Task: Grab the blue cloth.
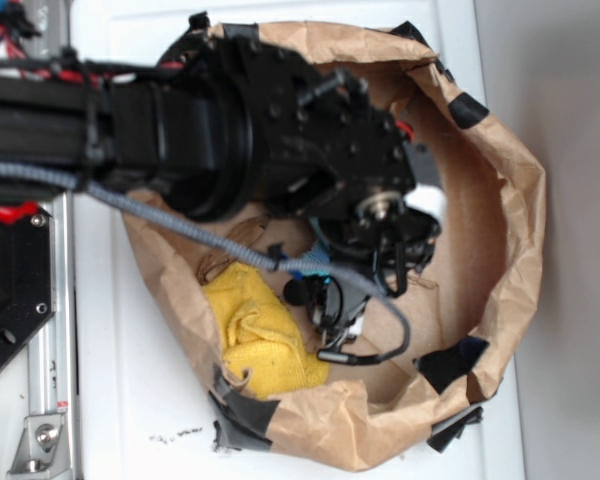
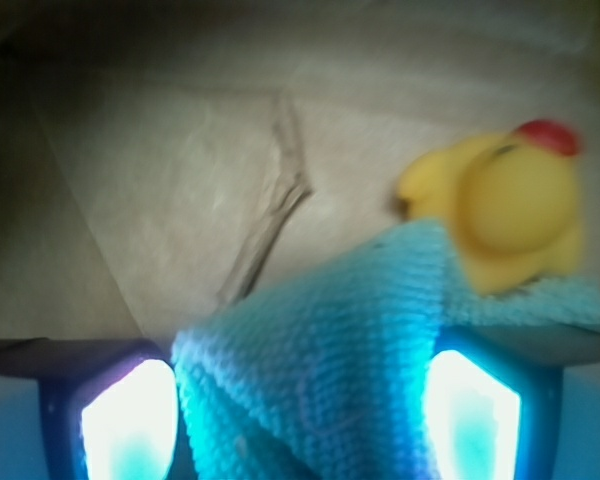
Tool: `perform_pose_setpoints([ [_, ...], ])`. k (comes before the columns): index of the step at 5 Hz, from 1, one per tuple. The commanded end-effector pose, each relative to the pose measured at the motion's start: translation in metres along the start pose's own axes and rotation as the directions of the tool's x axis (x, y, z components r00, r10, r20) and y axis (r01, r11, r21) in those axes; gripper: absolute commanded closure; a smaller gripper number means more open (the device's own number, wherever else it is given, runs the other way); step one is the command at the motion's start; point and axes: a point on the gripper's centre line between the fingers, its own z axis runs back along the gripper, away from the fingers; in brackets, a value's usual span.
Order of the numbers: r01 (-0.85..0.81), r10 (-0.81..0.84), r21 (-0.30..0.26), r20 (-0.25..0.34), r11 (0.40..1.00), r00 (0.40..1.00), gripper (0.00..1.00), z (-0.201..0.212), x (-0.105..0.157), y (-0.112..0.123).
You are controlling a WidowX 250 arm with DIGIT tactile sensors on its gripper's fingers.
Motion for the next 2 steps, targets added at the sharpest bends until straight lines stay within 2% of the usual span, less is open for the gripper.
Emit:
perform_pose_setpoints([
  [1,0.004,-0.006,0.091,0.022,0.996,1.000,0.00,0.0113,-0.0179,0.0053],
  [2,-0.015,0.014,0.112,0.010,0.994,1.000,0.81,0.0054,-0.0228,0.0130],
])
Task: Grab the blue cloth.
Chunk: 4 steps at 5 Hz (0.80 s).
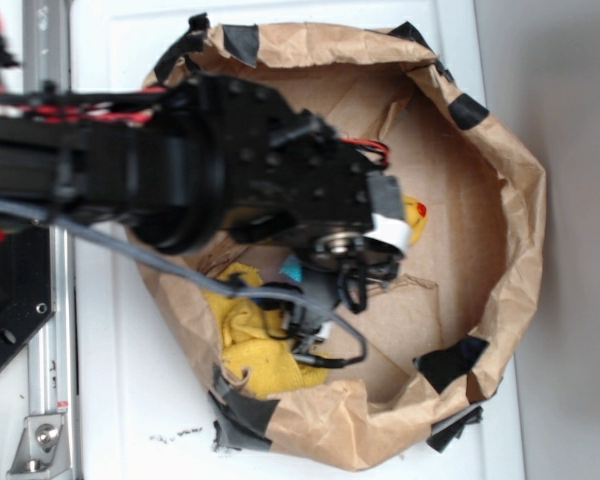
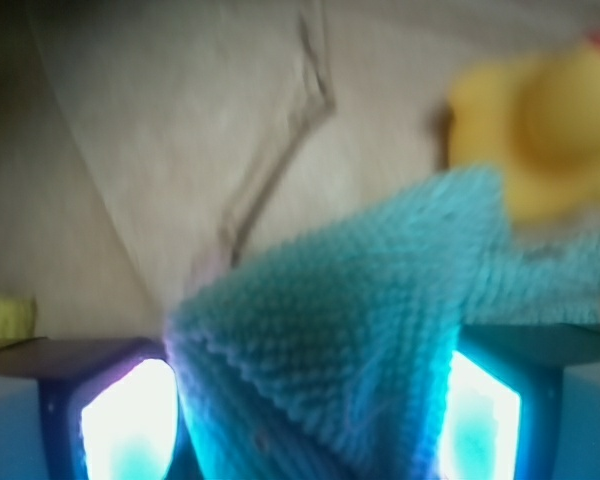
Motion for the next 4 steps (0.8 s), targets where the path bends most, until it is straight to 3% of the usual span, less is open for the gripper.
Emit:
perform_pose_setpoints([
  [1,-0.041,0.041,0.047,0.015,0.998,0.999,1.00,-0.007,-0.003,0.016],
  [3,-0.041,0.040,0.060,0.017,0.997,0.999,1.00,-0.006,-0.002,0.016],
  [4,-0.093,0.090,0.047,0.059,0.995,0.994,1.00,0.044,0.005,0.024],
])
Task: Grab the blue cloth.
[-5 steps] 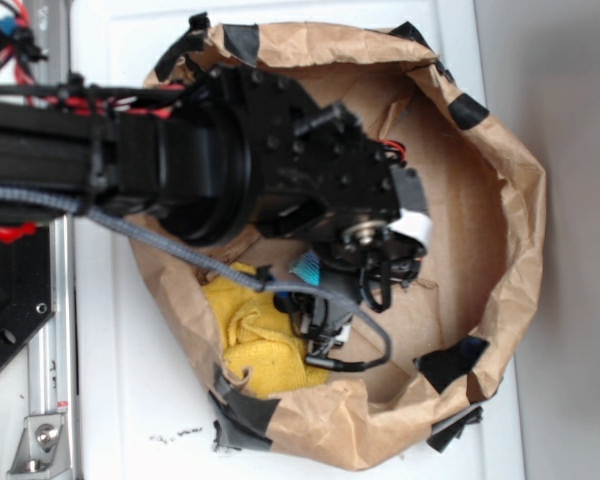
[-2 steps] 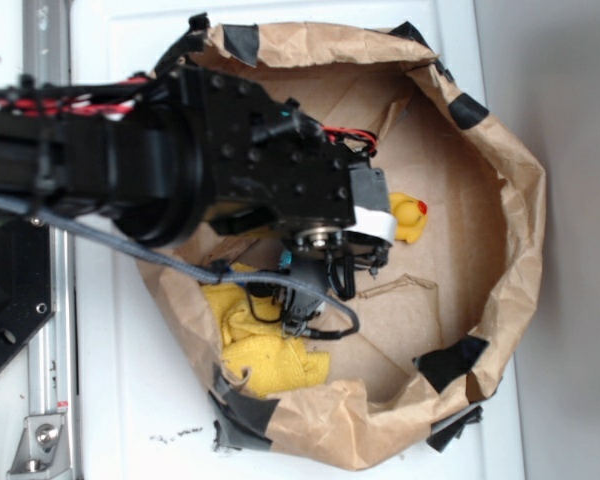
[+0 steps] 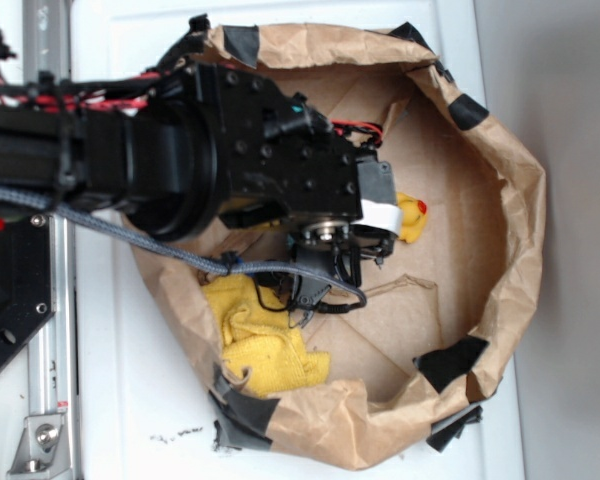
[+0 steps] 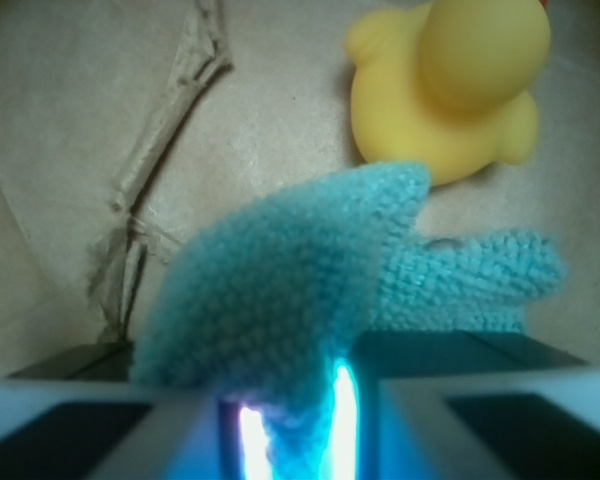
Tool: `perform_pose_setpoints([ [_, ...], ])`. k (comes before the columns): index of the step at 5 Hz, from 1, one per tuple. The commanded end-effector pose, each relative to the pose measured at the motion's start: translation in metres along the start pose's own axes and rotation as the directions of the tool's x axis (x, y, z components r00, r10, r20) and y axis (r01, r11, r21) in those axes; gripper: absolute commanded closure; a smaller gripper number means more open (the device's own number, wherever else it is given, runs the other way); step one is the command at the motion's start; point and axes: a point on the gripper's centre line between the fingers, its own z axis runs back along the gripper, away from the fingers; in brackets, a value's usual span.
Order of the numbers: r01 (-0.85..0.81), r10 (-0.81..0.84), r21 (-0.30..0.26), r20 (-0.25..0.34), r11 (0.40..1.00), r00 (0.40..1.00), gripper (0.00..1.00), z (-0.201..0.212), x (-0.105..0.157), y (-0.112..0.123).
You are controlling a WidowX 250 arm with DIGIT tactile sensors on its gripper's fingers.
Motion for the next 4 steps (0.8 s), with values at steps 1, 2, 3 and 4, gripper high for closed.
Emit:
perform_pose_setpoints([
  [1,-0.135,0.136,-0.026,0.086,0.991,0.987,1.00,0.101,0.009,0.018],
  [2,-0.198,0.199,-0.016,0.024,0.980,0.980,1.00,0.150,0.012,0.010],
  [3,-0.178,0.178,-0.013,-0.015,0.984,0.984,1.00,0.173,0.020,-0.006],
  [4,-0.160,0.159,-0.010,-0.040,0.987,0.986,1.00,0.166,0.019,-0.012],
])
